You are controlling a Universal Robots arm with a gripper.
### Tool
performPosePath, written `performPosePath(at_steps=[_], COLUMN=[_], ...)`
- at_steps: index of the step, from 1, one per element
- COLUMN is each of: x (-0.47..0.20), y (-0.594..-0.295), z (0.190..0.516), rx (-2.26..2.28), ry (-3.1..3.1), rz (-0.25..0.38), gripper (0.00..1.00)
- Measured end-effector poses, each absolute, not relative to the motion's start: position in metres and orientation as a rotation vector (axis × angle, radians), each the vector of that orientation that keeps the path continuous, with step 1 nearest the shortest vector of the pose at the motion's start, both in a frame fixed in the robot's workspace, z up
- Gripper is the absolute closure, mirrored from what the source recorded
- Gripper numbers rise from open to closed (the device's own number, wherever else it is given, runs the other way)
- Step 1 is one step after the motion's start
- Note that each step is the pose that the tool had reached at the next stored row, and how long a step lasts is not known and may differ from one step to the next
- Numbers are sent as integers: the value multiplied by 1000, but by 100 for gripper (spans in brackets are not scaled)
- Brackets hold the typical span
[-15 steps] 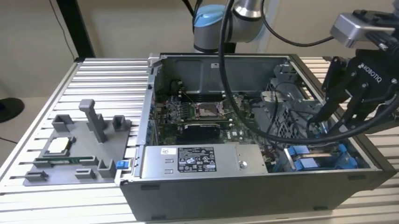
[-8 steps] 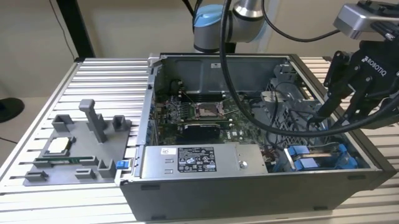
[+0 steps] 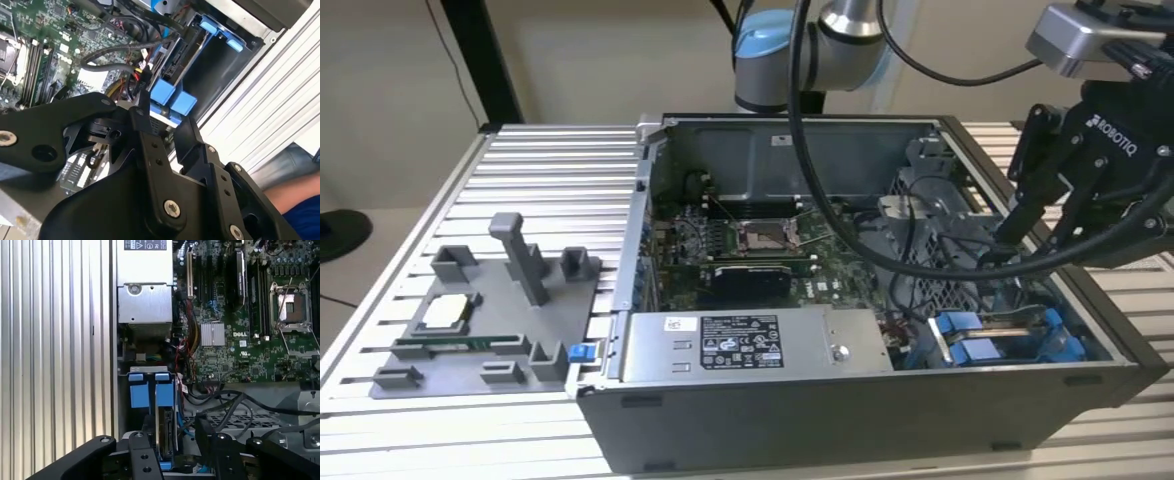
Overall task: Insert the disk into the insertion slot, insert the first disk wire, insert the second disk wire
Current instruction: 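Insert the disk into the insertion slot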
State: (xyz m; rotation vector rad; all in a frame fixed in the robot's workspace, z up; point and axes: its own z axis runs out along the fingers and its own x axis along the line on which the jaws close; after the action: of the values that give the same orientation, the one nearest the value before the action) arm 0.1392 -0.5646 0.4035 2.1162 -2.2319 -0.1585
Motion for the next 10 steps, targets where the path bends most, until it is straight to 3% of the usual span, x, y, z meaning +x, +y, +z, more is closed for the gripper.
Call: performPosePath(at_steps=[10], x=[141], y=[-545], z=[403], rx=[2116], ry=[-2232], rz=[-158], gripper=[0])
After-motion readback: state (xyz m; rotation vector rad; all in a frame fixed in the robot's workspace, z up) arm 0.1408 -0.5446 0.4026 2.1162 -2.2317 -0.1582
